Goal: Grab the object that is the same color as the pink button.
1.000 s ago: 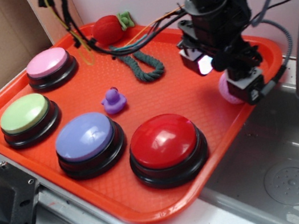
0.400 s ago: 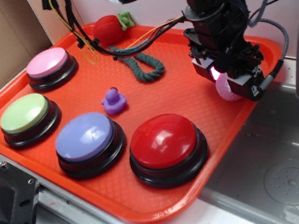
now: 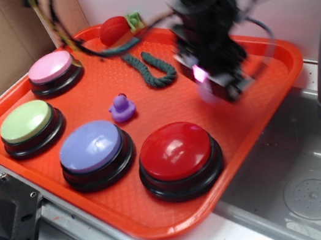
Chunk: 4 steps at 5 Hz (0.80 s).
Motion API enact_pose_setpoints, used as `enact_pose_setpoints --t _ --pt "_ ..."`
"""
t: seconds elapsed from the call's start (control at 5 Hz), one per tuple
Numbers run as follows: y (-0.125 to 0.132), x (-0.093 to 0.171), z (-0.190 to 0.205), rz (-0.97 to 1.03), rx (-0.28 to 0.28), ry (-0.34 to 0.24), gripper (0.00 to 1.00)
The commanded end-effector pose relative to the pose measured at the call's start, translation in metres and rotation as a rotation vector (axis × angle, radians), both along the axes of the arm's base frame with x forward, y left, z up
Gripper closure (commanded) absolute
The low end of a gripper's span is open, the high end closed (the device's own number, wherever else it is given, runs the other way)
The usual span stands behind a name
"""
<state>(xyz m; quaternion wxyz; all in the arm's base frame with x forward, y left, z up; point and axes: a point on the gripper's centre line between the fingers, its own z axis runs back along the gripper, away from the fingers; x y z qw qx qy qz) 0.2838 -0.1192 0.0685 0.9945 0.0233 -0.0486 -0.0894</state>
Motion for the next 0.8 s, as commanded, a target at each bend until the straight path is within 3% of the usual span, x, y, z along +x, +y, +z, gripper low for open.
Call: enact_pose_setpoints --t 0.0,0.2,0.4,0.6 --pt "0.053 -0.034 0.114 0.192 0.153 -0.12 1.0" --pt "0.069 -0.055 0.142 0.297 0.169 -0.143 1.0" --pt "0.086 -0.082 0.168 0.488 0.186 -0.118 1.0" --pt "0.098 -0.082 0.169 0.484 0.138 -0.12 1.0"
